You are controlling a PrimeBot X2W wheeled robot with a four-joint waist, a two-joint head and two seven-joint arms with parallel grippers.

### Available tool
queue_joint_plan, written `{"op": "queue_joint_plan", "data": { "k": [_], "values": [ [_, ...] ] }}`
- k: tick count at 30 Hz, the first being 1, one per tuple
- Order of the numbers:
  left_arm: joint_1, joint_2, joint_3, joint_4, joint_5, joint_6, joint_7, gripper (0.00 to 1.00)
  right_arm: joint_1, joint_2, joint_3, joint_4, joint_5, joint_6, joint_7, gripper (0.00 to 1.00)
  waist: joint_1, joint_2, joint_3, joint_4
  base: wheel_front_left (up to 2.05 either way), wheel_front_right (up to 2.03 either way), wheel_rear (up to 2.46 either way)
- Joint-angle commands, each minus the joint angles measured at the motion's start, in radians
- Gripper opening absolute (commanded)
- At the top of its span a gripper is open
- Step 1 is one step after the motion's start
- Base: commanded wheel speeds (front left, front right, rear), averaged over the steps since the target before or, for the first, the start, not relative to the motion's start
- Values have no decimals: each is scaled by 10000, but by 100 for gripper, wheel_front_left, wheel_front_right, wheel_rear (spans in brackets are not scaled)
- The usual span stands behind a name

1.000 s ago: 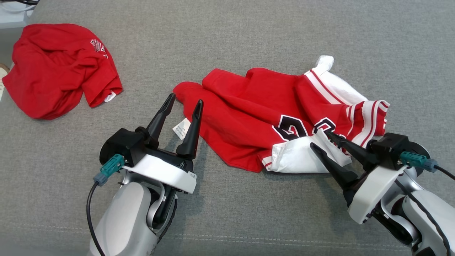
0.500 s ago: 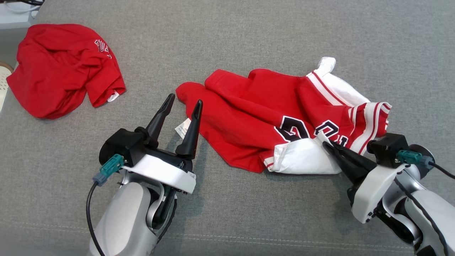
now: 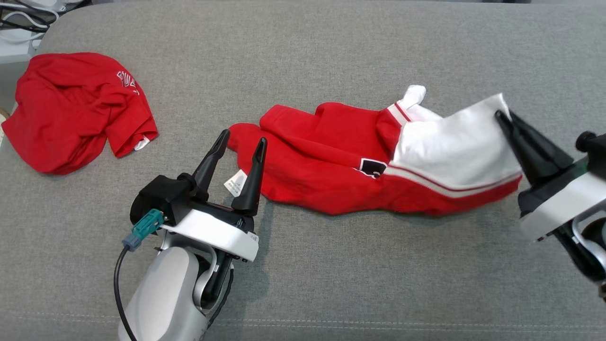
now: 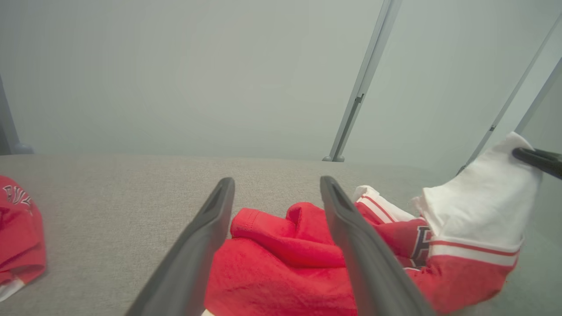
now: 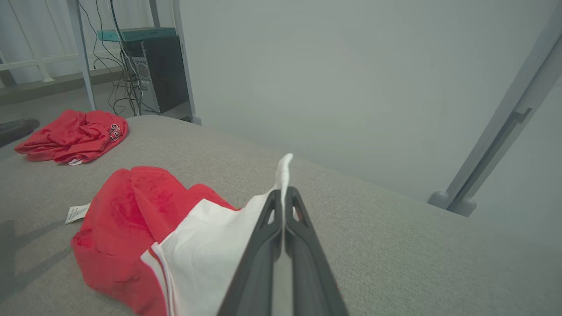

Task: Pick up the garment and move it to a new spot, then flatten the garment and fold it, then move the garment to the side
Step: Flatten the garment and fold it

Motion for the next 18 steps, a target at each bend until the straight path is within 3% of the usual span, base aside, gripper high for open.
{"op": "queue_joint_plan", "data": {
  "k": [1,9,14,15,16,17,18],
  "values": [
    [-2,158,310,-214,67,-73,-49,100,-102,-323,-78,-423,-34,0,-169,0,-1,0,-57,-57,0,0,0],
    [-1,158,296,-267,101,-73,-49,100,1528,-1312,1002,-847,1135,0,304,0,-1,0,48,-112,0,0,0],
    [15,158,411,-233,208,-73,-49,100,2372,-1510,976,-922,1641,0,39,0,-1,0,100,-232,0,0,0],
    [16,158,439,-220,239,-73,-49,100,2521,-1513,956,-939,1783,0,33,20,-1,0,104,-282,0,0,0],
    [11,158,452,-205,264,-73,-49,100,2634,-1476,888,-939,1953,0,20,70,-1,0,102,-333,0,0,0],
    [0,158,455,-189,286,-73,-49,100,2694,-1420,759,-937,2077,0,-53,100,-1,0,97,-382,0,0,0],
    [-11,158,449,-183,298,-73,-49,100,2696,-1388,640,-932,2096,0,-124,100,-1,0,94,-426,0,0,0]
  ]
}}
